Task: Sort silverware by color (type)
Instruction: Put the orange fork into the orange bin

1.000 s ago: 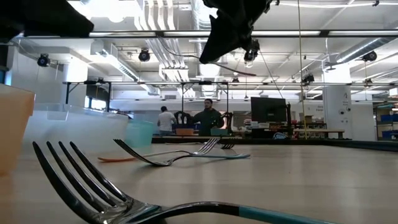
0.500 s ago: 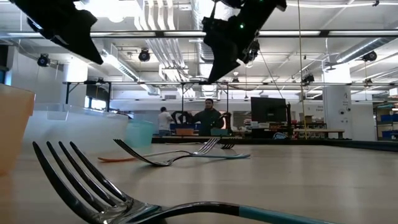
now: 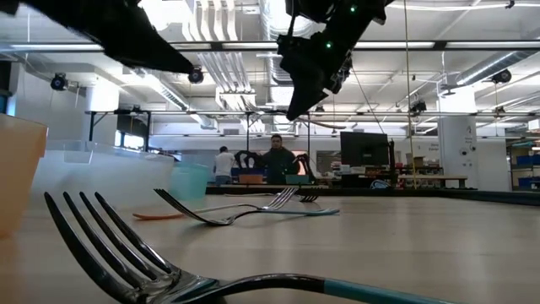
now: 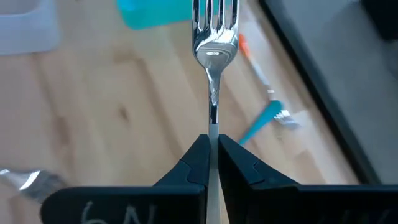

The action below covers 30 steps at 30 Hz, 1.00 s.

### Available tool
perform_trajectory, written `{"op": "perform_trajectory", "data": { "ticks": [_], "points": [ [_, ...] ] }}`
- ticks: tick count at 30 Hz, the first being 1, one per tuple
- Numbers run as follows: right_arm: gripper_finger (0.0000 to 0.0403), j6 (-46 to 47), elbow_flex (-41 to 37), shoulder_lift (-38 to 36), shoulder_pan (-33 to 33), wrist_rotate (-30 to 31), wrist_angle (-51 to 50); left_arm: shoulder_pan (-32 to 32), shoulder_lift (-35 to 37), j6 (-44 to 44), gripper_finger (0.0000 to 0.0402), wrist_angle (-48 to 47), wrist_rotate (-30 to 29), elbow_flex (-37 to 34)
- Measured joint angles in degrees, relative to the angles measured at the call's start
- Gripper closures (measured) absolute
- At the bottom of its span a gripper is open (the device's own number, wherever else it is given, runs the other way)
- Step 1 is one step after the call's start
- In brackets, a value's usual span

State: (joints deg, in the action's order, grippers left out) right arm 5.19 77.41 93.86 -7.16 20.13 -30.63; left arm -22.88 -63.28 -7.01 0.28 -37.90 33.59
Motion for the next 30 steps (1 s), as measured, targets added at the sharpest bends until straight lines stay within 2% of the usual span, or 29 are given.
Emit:
{"op": "perform_trajectory", "data": {
  "ticks": [3,8,12,14,17,22,25,30],
  "points": [
    [0.039,-0.3,-0.1,0.0,0.0,-3.2,0.7,3.5,3.1,2.4,0.0324,14.2,-0.1,-7.8],
    [0.039,-2.5,-1.2,0.0,0.2,-3.6,8.7,10.3,3.7,-0.1,0.0324,42.2,-0.3,-19.7],
    [0.039,-6.2,-3.2,0.0,0.5,-3.6,19.1,13.4,1.4,-2.4,0.0324,63.1,-0.6,-25.8],
    [0.039,-8.9,-4.5,0.0,0.8,-3.6,24.7,14.1,-0.1,-2.7,0.0324,70.3,-0.7,-27.3],
    [0.039,-12.8,-6.7,0.0,1.0,-3.6,34.9,14.8,-2.1,-2.5,0.0324,74.5,-0.6,-27.5],
    [0.039,-16.4,-9.9,0.0,0.9,-3.5,48.5,15.8,-6.0,-1.6,0.0324,74.6,-0.7,-24.5],
    [0.039,-17.2,-11.5,0.0,0.9,-3.5,52.3,15.9,-8.4,1.1,0.032,74.7,-0.6,-21.8],
    [0.039,-17.8,-13.1,0.0,0.5,-3.4,52.9,15.9,-12.4,6.1,0.0293,74.3,-0.1,-17.7]
  ]
}}
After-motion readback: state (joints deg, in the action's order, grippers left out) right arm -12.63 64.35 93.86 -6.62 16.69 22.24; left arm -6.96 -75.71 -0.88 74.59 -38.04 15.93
